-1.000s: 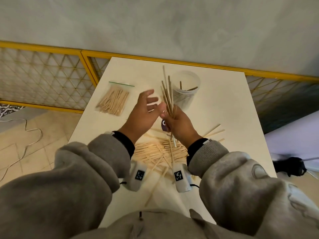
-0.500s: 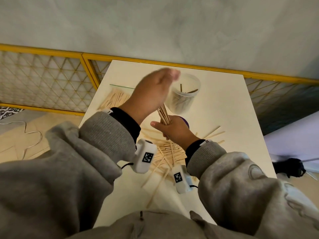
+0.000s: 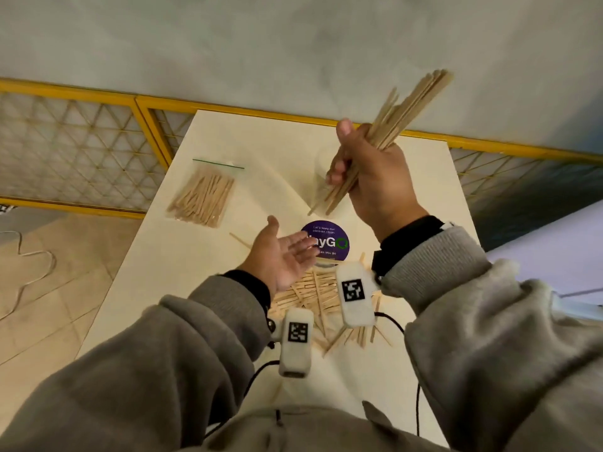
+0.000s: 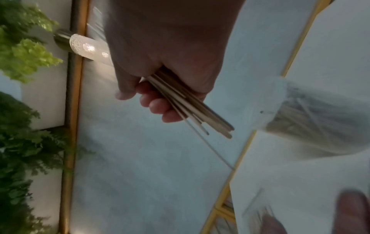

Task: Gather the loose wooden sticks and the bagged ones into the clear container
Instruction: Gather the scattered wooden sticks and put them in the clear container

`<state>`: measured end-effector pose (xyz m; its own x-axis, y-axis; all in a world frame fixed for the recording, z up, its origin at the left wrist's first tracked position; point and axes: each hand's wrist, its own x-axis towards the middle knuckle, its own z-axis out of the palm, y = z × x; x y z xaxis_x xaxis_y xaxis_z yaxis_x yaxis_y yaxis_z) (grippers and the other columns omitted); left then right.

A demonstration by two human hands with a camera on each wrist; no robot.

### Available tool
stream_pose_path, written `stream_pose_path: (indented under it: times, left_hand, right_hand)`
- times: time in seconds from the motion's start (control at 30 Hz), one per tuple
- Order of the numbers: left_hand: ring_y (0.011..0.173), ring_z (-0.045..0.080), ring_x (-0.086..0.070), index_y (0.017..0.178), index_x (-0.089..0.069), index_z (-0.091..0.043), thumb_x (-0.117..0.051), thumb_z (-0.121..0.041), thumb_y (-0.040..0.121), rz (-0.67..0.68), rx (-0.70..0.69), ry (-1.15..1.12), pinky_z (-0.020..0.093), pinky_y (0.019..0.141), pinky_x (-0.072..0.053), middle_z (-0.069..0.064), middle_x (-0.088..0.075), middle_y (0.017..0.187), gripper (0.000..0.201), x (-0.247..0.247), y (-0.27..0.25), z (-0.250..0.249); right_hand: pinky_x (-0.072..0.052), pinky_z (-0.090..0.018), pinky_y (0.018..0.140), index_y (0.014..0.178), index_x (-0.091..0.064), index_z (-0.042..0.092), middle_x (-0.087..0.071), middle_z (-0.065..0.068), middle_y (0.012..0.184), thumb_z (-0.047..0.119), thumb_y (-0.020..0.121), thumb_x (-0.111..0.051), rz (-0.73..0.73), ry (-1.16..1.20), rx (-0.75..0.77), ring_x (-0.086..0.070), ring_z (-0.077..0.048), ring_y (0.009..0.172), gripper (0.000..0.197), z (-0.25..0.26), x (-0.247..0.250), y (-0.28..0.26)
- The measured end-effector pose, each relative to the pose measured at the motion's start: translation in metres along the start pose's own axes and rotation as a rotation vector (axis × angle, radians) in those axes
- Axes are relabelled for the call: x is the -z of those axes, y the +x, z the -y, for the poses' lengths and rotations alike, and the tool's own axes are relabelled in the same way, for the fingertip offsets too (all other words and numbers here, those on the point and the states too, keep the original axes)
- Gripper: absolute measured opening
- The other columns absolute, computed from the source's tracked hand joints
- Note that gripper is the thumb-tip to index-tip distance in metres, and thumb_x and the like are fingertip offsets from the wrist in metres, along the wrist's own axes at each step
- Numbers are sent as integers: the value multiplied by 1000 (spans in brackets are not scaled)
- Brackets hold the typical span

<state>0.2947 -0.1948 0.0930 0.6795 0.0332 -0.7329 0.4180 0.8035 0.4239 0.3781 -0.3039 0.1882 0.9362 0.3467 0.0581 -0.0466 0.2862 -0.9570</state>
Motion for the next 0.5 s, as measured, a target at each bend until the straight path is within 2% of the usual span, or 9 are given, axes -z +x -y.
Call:
stream_pose_path:
  times: [0.1,0.2,0.3,0.37,0.47,0.5]
  left_hand:
    - [96,34,-64,111,-57,7,-26,-48,99,37,-21,-99,43,93,-50,23,-66,100,64,-18,1,1]
    - [76,25,-71,94,-64,-2,-30,-29,101,101,-35,-3,36,75,-58,15,-72,82,44,-32,3,-1]
    - [63,18,-70,84,-63,-8,-32,-24,100,102,-9,126,26,54,-56,8,-72,72,38,-33,9,1]
    - [70,21,-69,85,-62,-9,-33,-25,100,87,3,163,29,58,-57,10,-70,81,36,-30,17,2]
    - [89,28,-65,96,-62,-2,-37,-35,100,49,-39,251,39,86,-53,15,-68,94,41,-19,28,-7]
    - [95,28,-64,101,-62,-2,-39,-37,99,31,-70,306,40,90,-50,14,-68,99,42,-14,36,-11]
  right_hand:
    - [-50,-35,61,68,-55,11,-57,-8,54,21,79,-72,78,-115,-53,-56,-26,51,23,-19,-2,-9]
    - [-52,-32,63,74,-56,10,-57,-12,61,13,79,-74,52,-141,-128,-58,-25,58,19,-43,2,-19]
    - [-53,-36,68,72,-57,10,-56,-11,60,22,85,-71,-5,-212,-208,-57,-24,60,22,-60,2,-24]
    - [-53,-34,64,68,-56,9,-56,-8,57,32,90,-64,-26,-276,-257,-57,-21,57,33,-63,2,-20]
    - [-51,-33,61,63,-57,12,-58,-5,53,41,94,-55,-79,-390,-154,-58,-17,51,43,-48,10,10]
    - [-51,-34,61,63,-57,12,-58,-3,52,41,94,-54,-138,-386,-93,-58,-17,51,42,-39,14,27]
